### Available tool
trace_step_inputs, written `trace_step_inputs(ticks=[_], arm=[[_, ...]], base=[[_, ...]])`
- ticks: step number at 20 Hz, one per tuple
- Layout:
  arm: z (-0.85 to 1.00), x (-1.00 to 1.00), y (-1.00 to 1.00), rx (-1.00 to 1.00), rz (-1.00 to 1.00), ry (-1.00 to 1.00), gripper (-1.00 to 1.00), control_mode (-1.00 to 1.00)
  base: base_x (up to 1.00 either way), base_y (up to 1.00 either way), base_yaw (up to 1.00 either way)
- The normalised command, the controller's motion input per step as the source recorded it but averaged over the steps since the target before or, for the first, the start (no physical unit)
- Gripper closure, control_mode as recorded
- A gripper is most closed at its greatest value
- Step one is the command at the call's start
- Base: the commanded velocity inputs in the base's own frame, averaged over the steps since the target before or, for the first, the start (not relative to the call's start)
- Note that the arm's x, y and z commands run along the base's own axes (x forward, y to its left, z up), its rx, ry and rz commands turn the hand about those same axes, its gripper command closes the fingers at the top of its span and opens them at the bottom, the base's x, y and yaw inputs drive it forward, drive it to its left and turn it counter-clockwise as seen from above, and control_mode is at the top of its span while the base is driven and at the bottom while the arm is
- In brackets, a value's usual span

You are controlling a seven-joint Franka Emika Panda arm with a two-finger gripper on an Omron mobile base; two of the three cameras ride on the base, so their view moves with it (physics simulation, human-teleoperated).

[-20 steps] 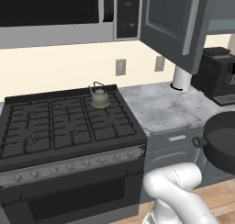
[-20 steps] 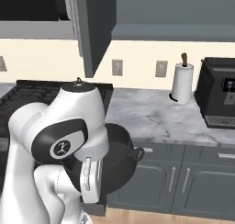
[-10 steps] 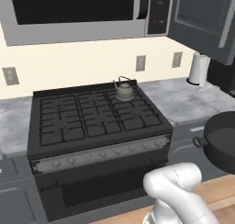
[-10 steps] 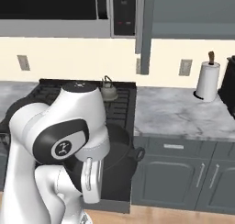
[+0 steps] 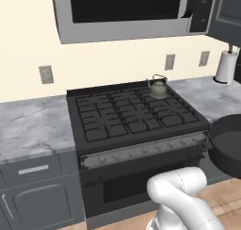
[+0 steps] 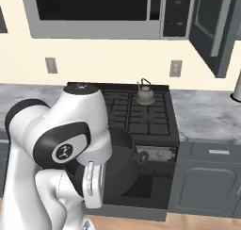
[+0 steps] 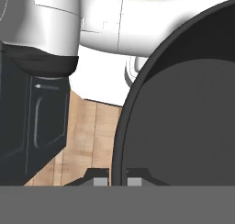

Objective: Pick the kettle from the cabinet and place it on a stove burner. Then pick the pot from the counter and place it on another stove burner. Finally, turn both burners on.

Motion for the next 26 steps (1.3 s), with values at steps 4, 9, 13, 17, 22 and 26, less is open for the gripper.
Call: trace_step_inputs(ticks=[4,9,13,17,22,26], arm=[[0.0,0.0,0.0,0.0,0.0,0.0,1.0,1.0],[0.0,0.0,0.0,0.0,0.0,0.0,1.0,1.0],[0.0,0.0,0.0,0.0,0.0,0.0,1.0,1.0],[0.0,0.0,0.0,0.0,0.0,0.0,1.0,1.0],[0.0,0.0,0.0,0.0,0.0,0.0,1.0,1.0],[0.0,0.0,0.0,0.0,0.0,0.0,1.0,1.0]], base=[[0.0,0.73,-0.04],[0.04,0.5,-0.2],[0.24,0.25,-0.15],[0.35,0.12,-0.09],[0.47,0.0,0.0],[0.5,0.04,0.0]])
